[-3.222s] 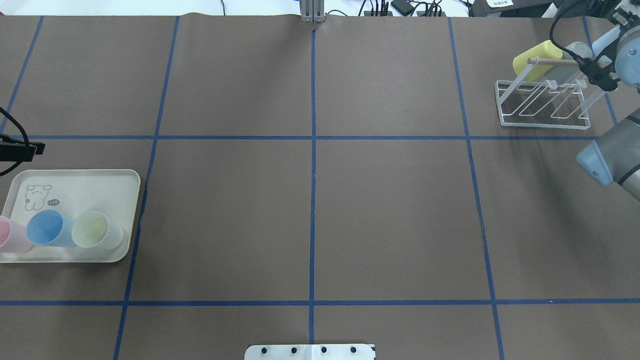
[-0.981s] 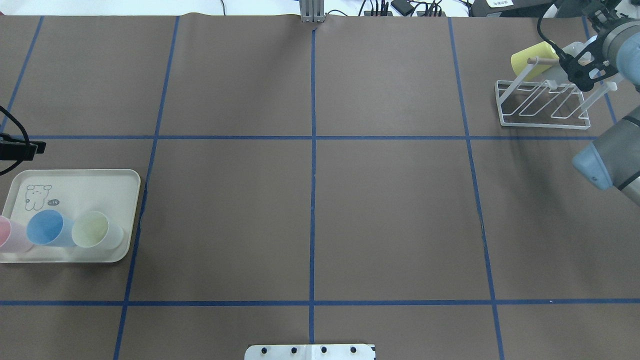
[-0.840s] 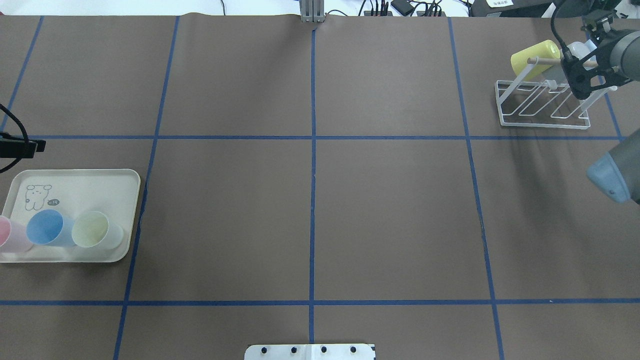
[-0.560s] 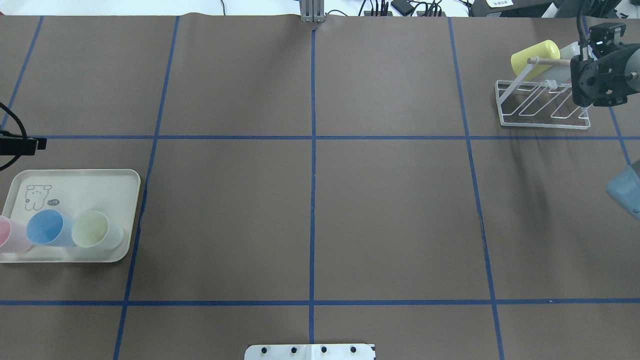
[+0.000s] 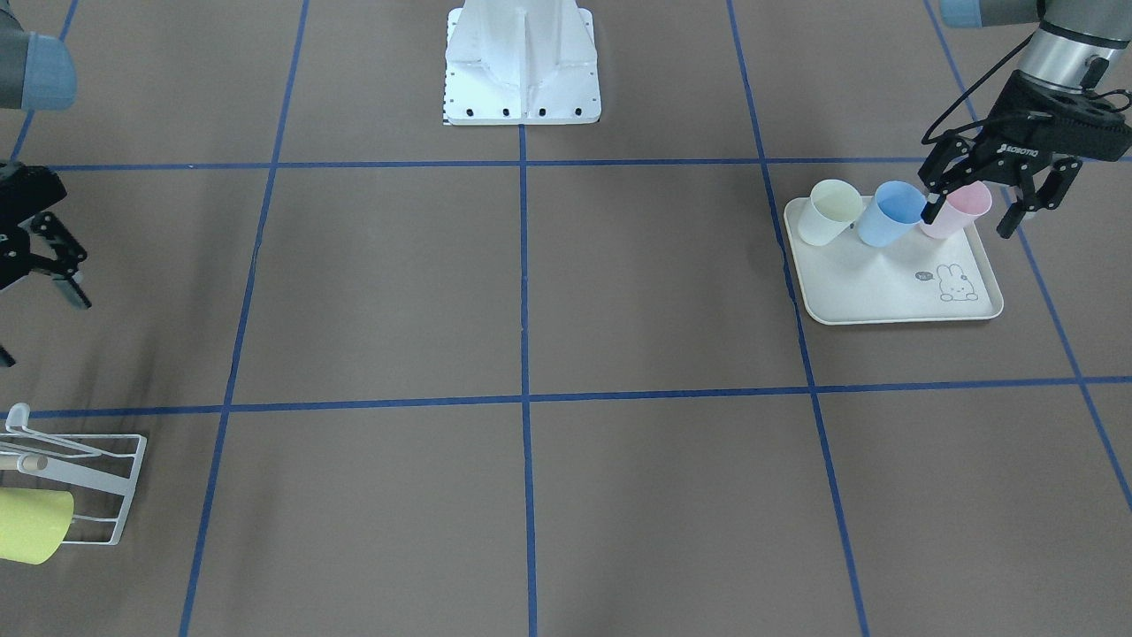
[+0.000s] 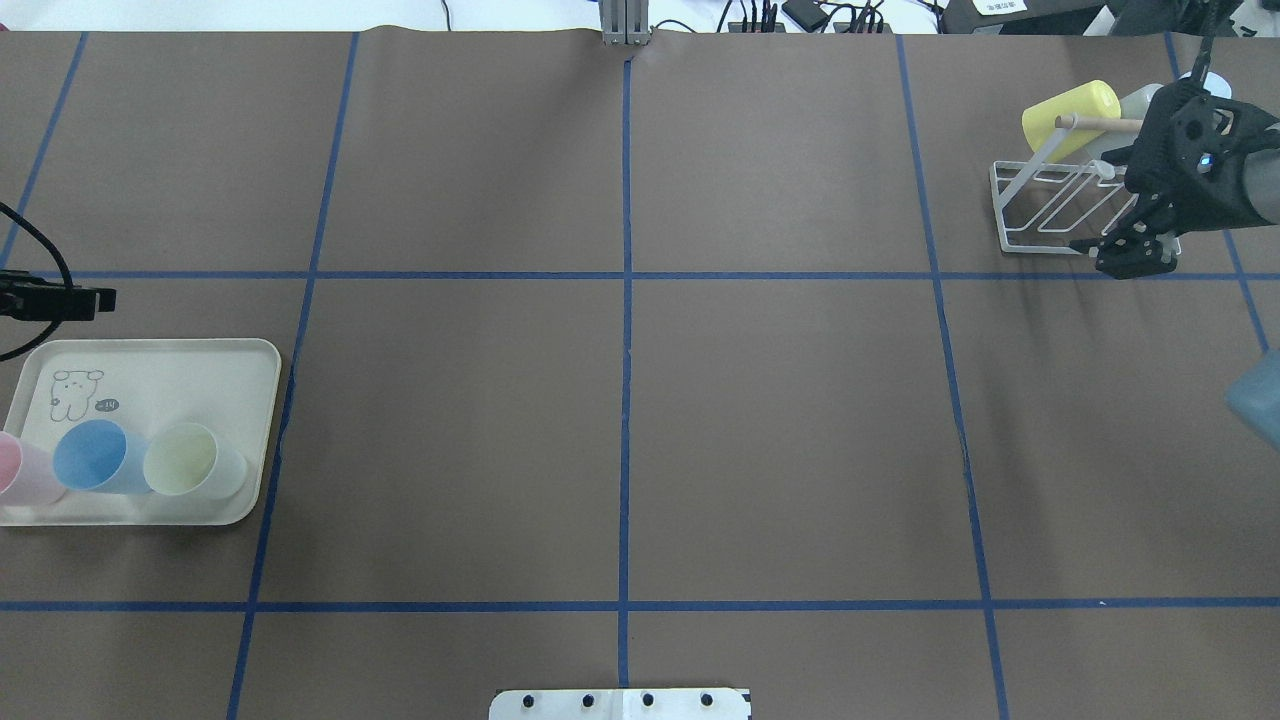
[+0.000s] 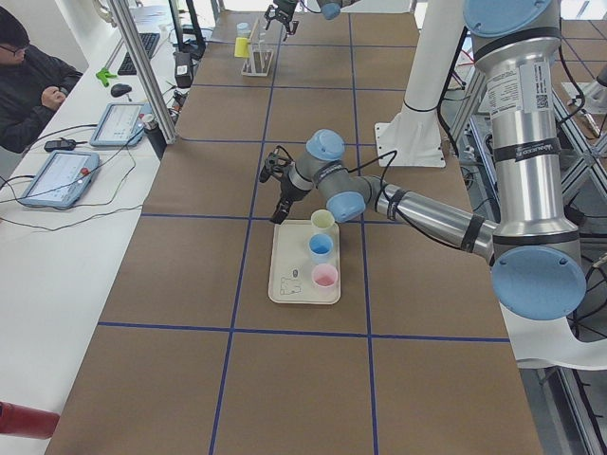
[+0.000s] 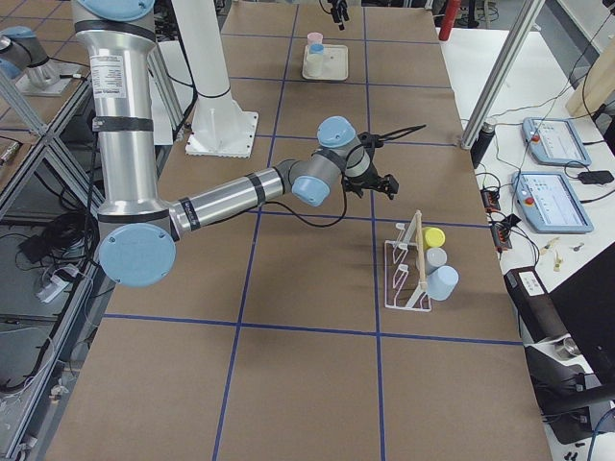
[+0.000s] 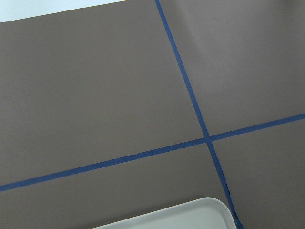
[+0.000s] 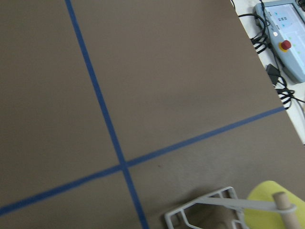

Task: Transfer IKEA cup to right arm and place on rack

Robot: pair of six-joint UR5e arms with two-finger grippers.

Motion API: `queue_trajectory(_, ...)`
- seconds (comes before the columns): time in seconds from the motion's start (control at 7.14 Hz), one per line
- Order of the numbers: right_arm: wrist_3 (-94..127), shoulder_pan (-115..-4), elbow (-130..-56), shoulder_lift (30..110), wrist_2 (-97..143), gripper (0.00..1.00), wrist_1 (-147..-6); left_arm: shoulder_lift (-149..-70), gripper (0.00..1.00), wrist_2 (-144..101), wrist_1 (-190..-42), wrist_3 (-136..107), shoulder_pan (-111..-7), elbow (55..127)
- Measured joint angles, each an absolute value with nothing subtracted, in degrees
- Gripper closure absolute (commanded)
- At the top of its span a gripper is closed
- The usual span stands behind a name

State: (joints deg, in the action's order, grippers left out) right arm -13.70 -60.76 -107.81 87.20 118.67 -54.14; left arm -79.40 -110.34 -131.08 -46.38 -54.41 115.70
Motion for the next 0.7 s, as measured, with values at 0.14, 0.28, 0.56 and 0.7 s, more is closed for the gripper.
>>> queue_trajectory(0.14, -7.9, -59.9, -109.5, 86.9, 121.7, 0.00, -54.2, -79.2, 0.00, -109.7, -133.7, -50.6, -51.6, 114.5)
queue_trajectory(0.28, -4.1, -58.7, -111.2, 86.6, 122.7, 0.00, -54.2, -78.7, 0.00, -108.9, -135.1, -53.3, -49.4, 114.0)
queue_trajectory(0.56, 0.3, -55.0, -113.1, 85.1, 120.2, 0.00, -54.5, -73.9, 0.00, -107.8, -138.9, -52.2, -47.9, 114.1)
queue_trajectory(0.7, 2.4, -52.7, -114.0, 84.3, 118.0, 0.00, -54.7, -70.1, 0.00, -107.7, -141.6, -49.7, -47.8, 114.3)
